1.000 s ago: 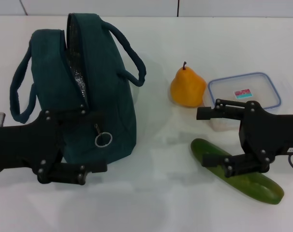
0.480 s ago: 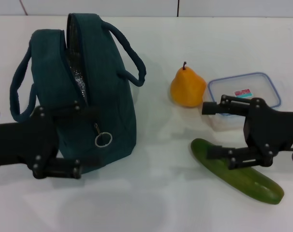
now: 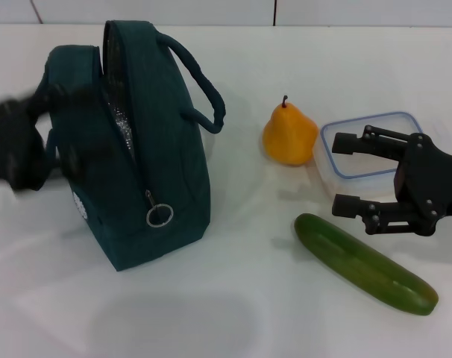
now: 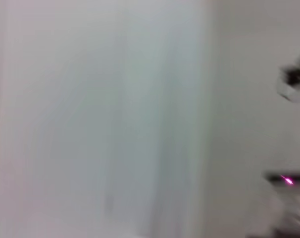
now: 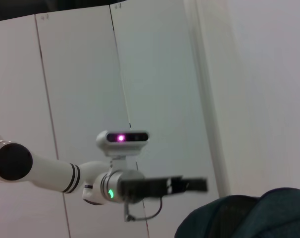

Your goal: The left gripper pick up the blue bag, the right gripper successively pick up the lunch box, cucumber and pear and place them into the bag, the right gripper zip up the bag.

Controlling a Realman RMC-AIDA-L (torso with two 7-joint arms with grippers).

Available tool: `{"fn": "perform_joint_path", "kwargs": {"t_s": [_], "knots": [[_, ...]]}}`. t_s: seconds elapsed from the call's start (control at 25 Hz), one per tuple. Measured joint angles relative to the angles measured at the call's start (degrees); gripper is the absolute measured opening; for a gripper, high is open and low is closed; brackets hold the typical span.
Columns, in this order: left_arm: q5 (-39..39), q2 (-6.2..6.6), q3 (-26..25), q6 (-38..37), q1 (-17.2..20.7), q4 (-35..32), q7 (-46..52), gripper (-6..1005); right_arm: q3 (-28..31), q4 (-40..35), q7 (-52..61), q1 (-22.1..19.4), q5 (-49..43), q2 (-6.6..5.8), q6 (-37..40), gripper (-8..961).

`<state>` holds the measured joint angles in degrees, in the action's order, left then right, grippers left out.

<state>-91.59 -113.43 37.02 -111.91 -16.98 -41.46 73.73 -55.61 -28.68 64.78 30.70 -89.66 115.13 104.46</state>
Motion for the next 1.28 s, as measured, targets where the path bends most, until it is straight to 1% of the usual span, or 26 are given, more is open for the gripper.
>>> {"fn": "perform_joint_path", "kwargs": {"t_s": [0.04,0.08,0.12,0.24,0.36,0.4,0.48,0.52,0.56,0.6,0.64,0.76,0.84,0.92,1.0,1.12,1.28], "knots": [[0.0,-0.19,-2.4,0.9,-0.6,-0.2,2.9,879,0.0,0.1,0.0,-0.1,0.0,0.00,-0.1,858],[0.0,-0.19,-2.4,0.9,-0.6,-0.2,2.9,879,0.0,0.2,0.0,-0.1,0.0,0.00,-0.3,858],[-0.3,-0.12,-6.2,3.4,-2.0,-0.5,9.8,879,0.0,0.2,0.0,-0.1,0.0,-0.01,-0.5,858],[-0.1,-0.04,-8.8,6.3,-2.8,-1.3,15.0,880,0.0,0.3,-0.1,-0.7,0.0,0.00,-1.2,858],[0.0,-0.09,-12.5,10.0,-3.0,-3.0,22.7,877,0.1,0.4,-0.1,-1.1,0.0,0.00,-1.3,857],[-0.4,0.24,-13.6,11.3,-2.9,-3.9,26.4,875,0.1,0.4,-0.2,-1.3,0.0,0.00,-1.4,857],[-1.3,1.01,-14.3,12.7,-2.4,-6.2,32.6,870,0.5,0.4,-0.3,-1.6,0.0,0.00,-1.6,857],[-2.4,1.49,-14.3,13.0,-2.1,-8.5,37.3,867,0.7,0.4,-0.3,-1.7,0.0,0.00,-1.7,857],[-2.4,1.49,-14.3,13.0,-2.1,-8.5,37.3,864,0.9,0.4,-0.3,-1.8,-0.1,0.00,-1.9,857],[-3.4,1.84,-14.3,13.1,-2.0,-10.3,40.3,862,1.1,0.4,-0.3,-1.9,-0.1,0.00,-2.1,857],[-8.8,2.82,-13.9,12.8,-2.0,-17.2,52.9,859,1.2,0.4,-0.4,-2.0,-0.1,-0.02,-2.3,857],[-14.1,3.09,-12.7,12.2,-2.4,-23.2,64.0,852,1.2,0.2,-0.5,-2.1,-0.1,-0.06,-2.7,857],[-15.5,2.67,-11.0,12.0,-2.2,-26.5,68.4,846,1.2,0.1,-0.6,-2.1,-0.1,-0.07,-2.8,857],[-16.2,1.74,-8.3,12.0,-1.8,-29.8,72.8,841,1.2,0.2,-0.8,-2.2,-0.1,-0.10,-2.8,858],[-17.2,1.30,-7.2,12.0,-1.8,-31.2,74.7,836,1.2,0.3,-1.1,-2.2,-0.1,-0.14,-2.9,858],[-20.8,0.47,-5.2,12.0,-2.2,-33.6,78.4,828,1.2,0.4,-1.2,-2.3,-0.1,-0.22,-2.9,858],[-24.0,-0.92,-0.7,12.0,-2.8,-36.4,81.2,818,1.2,0.4,-1.2,-2.4,-0.1,-0.53,-3.0,858]]}}
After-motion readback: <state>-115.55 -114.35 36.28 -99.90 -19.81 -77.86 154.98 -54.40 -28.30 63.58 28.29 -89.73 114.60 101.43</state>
